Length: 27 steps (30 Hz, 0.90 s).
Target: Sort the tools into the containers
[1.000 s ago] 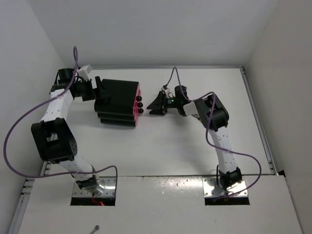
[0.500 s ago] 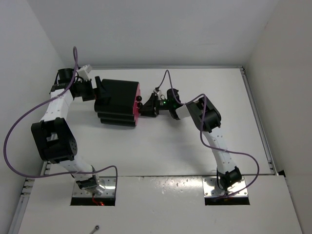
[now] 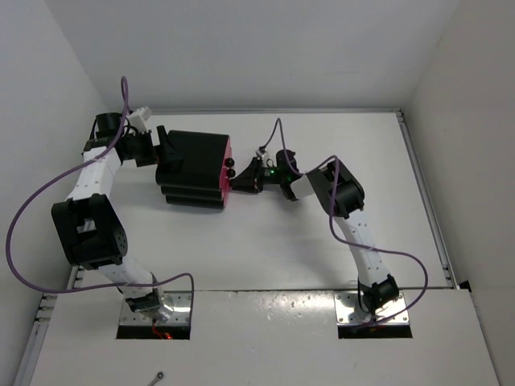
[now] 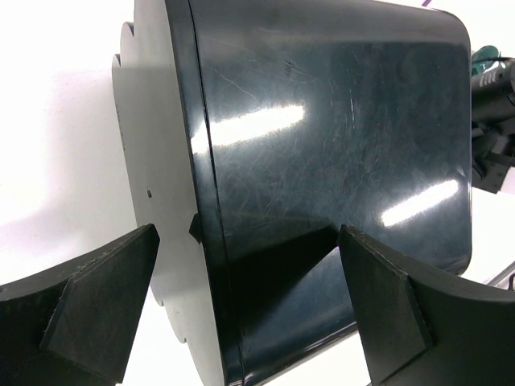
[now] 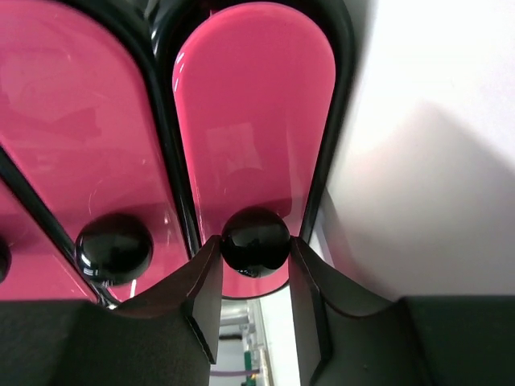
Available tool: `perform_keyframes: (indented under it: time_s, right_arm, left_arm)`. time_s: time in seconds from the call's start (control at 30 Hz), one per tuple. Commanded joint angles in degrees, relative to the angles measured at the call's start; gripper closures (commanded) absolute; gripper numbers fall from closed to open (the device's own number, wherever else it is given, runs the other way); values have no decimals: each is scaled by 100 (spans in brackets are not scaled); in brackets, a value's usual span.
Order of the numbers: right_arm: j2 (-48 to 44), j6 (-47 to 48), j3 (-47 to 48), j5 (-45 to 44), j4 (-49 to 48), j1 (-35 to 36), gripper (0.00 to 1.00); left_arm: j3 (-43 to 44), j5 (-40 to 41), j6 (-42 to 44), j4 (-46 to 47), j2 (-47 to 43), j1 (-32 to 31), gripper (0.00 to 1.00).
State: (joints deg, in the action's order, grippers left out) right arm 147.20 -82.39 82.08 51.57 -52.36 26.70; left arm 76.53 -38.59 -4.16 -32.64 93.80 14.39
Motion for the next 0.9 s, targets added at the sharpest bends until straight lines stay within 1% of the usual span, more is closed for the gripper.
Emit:
perform_keyframes:
  time_s: [0.0,0.17,0.3,0.53,0.57,0.6,0.67,0.7,0.8,0.87]
  right_arm:
    - [-252,372,-482,-305,-117,-147,69]
    - [-700,846,-1159,-306,-55,-471,76]
    - [-1026,1207,-1501,-244,216,-674,76]
    - [-1430,1893,-1766,1,963,-1070,76]
    - [-1430,1893,-1766,2,1025,-1122,72]
    - [-1483,1972,-1766,54,1078,-1123,66]
    - [-1483,2095,-1766,55,1332,-1123,47]
    - [-1553,2261,-1766,55,1447,-1123,40]
    - [-1843,2560,-1871,55,1842,-1175,31]
    - [-2210,2982,-1871,3,2227,-1237,30]
  left_arm:
    - [-200,598,188,-23,218,64,0]
    - [-253,598,188,30,165,64,0]
    - [-253,598,188,30,113,64,0]
    - [-306,598,188,83,112,64,0]
    - [-306,598,136,83,112,64,0]
    - [-306,598,135,83,112,64,0]
    - [-306,598,135,83,112,64,0]
    - [-306,598,135,135,112,64,0]
    - [-306,598,135,135,112,64,0]
    - [-306,598,135,135,60,64,0]
